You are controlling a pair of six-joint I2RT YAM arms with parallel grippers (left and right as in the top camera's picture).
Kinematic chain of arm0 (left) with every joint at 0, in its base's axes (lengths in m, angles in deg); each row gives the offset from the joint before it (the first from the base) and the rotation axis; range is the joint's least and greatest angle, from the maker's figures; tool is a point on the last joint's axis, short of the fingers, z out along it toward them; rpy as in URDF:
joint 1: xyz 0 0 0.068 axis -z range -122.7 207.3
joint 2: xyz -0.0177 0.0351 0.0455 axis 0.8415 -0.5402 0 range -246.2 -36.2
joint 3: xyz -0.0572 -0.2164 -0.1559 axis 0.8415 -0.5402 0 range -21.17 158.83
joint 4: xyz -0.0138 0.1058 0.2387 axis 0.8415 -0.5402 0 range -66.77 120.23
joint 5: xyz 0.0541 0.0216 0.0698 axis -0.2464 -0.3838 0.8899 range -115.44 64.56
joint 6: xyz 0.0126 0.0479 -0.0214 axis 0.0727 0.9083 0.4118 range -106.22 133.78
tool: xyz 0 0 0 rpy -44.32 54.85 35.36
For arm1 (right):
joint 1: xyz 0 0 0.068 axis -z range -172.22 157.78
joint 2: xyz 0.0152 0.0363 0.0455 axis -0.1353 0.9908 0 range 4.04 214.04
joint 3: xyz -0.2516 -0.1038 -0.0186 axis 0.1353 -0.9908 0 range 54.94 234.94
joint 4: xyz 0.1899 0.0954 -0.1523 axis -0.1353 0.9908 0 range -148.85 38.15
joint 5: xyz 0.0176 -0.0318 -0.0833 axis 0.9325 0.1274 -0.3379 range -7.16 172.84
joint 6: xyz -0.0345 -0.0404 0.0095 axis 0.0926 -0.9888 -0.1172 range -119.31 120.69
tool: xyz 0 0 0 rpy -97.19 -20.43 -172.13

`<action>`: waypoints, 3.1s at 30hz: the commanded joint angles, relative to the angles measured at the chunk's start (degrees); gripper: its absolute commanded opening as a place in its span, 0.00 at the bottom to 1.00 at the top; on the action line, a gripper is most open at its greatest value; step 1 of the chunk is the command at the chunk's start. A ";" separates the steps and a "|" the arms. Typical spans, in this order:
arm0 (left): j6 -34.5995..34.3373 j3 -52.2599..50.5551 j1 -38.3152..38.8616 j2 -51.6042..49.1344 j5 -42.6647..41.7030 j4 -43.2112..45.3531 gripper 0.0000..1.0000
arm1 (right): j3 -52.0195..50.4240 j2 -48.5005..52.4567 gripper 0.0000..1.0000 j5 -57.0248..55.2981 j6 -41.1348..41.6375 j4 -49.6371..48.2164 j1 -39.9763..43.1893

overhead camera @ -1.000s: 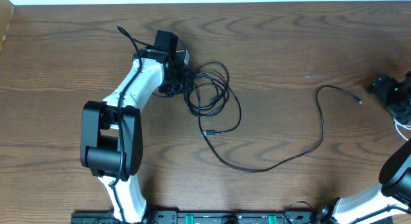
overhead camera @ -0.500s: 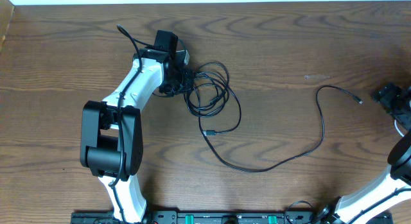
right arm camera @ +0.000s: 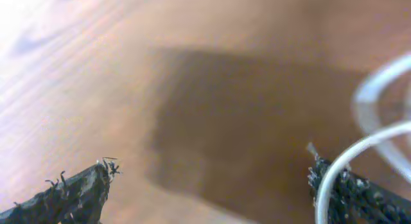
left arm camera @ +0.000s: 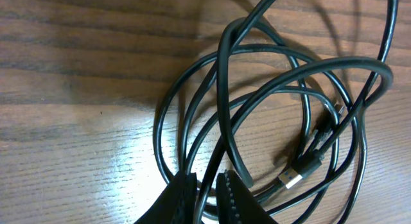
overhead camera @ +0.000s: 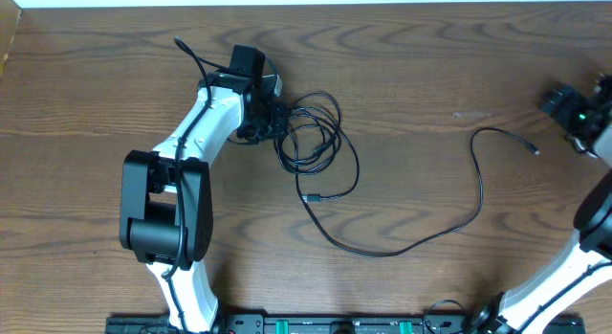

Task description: Untangle cables

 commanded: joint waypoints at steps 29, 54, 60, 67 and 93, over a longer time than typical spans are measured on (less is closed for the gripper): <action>-0.33 -0.94 -0.07 -1.42 0.76 0.61 0.22 | 5.99 -18.25 0.99 -14.21 4.92 21.90 -3.43; -0.35 -0.94 -0.07 -1.42 0.74 0.66 0.22 | 5.90 0.96 0.99 -8.24 1.07 22.53 3.06; -0.33 -0.94 -0.07 -1.42 0.76 0.70 0.22 | 5.90 2.60 0.99 -1.49 -2.21 19.28 1.29; -0.33 -1.01 -0.07 -1.42 0.76 0.68 0.23 | 5.90 2.60 0.99 -1.53 -4.98 17.40 -2.60; -0.33 -1.09 -0.07 -1.46 0.76 0.90 0.23 | 5.99 -11.02 0.99 -10.45 -5.73 19.04 -0.68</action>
